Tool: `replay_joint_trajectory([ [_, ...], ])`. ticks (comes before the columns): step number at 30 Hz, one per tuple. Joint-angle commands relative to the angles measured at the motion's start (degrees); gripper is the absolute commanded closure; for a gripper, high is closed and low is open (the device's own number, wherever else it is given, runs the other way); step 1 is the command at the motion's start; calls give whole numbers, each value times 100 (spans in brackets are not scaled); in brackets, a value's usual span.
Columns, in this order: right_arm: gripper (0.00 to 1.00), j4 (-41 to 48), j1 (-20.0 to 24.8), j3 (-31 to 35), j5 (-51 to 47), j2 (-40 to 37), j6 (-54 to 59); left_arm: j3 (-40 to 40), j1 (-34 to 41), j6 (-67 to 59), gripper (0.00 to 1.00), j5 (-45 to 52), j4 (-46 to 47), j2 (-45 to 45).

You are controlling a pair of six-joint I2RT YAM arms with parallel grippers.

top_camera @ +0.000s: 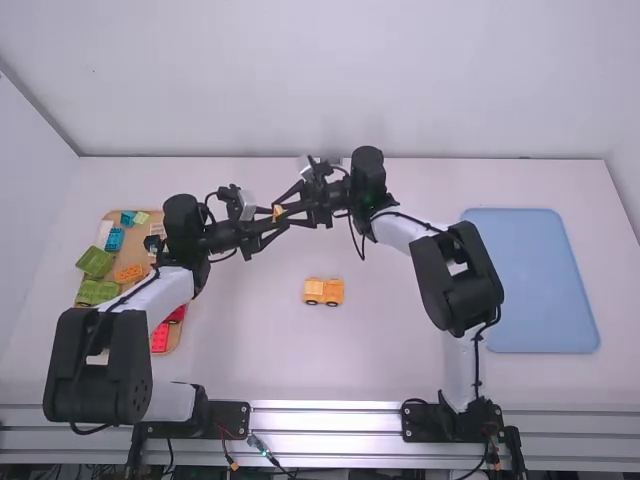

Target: Assemble lego blocks to make yellow taxi

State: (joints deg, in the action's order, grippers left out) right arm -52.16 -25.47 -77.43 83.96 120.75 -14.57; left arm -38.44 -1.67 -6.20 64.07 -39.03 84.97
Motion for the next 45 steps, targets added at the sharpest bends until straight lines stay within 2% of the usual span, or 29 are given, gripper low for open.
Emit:
replay_joint_trajectory([
  [1, 65, -13, -9, -173, 127, 70, -39, 46, -22, -96, 89, -9, -37, 44],
  [3, 66, -13, -7, -173, 127, 70, -39, 46, -22, -94, 79, -9, -39, 44],
  [4, 66, -13, -7, -173, 127, 70, -39, 46, -22, -94, 78, -9, -39, 44],
  [5, 66, -13, -7, -173, 127, 70, -39, 46, -20, -94, 70, -9, -39, 44],
  [18, 74, -13, -7, -168, 20, 70, -48, 46, -20, -96, 66, -52, -46, 44],
  [20, 73, -13, -7, -168, 20, 70, -39, 46, -22, -105, 62, -55, -46, 44],
  [21, 73, -11, -7, -168, 17, 70, -39, 46, -22, -116, 56, -55, -44, 44],
  [22, 74, -11, -9, -168, 15, 70, -42, 46, -20, -111, 43, -57, -44, 44],
  [23, 73, -11, -9, -168, 11, 70, -42, 46, -20, -111, 35, -57, -44, 44],
  [24, 73, -11, -7, -168, -52, 70, -39, 46, -20, -109, 5, -74, -35, 44],
  [25, 73, -11, -7, -168, -74, 70, -39, 46, -20, -114, 1, -76, -28, 44],
  [31, 72, 35, 111, -168, -542, 70, -57, 46, -20, -76, 1, -763, 144, 44],
  [33, 73, 341, 238, -170, -1012, 66, 22, 46, -22, -72, 1, -1137, 304, 44],
  [40, 81, 1307, 533, -170, -1711, 15, 498, 46, -20, -85, 1, -2129, 861, 44],
  [45, 83, 3351, 538, -168, -3097, -518, 1803, 46, -20, -94, 1, -2677, 804, 44],
])
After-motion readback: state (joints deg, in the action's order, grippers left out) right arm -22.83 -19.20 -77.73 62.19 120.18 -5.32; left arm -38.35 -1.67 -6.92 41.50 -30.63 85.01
